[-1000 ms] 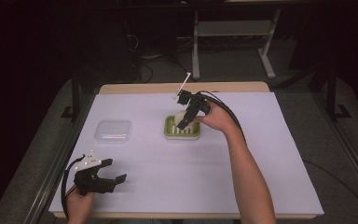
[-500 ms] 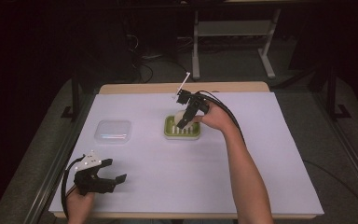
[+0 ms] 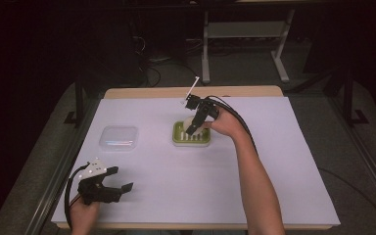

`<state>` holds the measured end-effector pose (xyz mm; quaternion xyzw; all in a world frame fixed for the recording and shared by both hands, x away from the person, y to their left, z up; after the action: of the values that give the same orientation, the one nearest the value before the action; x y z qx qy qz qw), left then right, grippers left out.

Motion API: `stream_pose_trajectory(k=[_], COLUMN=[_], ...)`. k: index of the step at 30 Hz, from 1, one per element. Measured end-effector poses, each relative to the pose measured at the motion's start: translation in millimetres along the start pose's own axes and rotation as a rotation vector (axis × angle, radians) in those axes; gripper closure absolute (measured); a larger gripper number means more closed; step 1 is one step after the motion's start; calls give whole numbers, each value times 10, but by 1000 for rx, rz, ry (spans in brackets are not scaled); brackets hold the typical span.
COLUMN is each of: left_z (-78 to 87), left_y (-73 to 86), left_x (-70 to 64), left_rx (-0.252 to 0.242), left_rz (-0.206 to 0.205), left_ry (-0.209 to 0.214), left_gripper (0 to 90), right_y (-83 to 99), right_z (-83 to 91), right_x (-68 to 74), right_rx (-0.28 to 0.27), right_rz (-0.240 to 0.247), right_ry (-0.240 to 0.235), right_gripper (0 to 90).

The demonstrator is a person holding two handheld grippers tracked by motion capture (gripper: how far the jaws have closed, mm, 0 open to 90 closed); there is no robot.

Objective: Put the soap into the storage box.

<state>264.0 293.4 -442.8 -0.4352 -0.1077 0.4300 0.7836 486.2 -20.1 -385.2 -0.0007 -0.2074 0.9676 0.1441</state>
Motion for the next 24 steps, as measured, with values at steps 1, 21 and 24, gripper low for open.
stream_pose_trajectory(k=[1,21,24], left_z=[0,-5,-4], left_y=[0,0,1], left_x=[0,-6,-7], left_rx=[0,1,1], left_rz=[0,-3,-2], left_ry=[0,4,3], left_gripper=[135,135,135], right_y=[0,-34,-32], right_z=[0,-177,-193], right_x=[0,-24,-28], right_rx=[0,36,40], right_rz=[0,-7,-9], right_ry=[0,-1,-2], right_gripper=[233,233,233])
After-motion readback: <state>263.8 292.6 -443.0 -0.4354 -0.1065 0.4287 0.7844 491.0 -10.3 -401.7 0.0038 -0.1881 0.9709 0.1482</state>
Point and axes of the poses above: each handheld gripper's, and its own axes: z roughly backward along the jaws, y roughly out of its underside, x roughly to its left, the point moved 2 cm from there along -z, roughly forward along the jaws, and after that the axes turned 8 degrees about z, right-handed, at the moved point
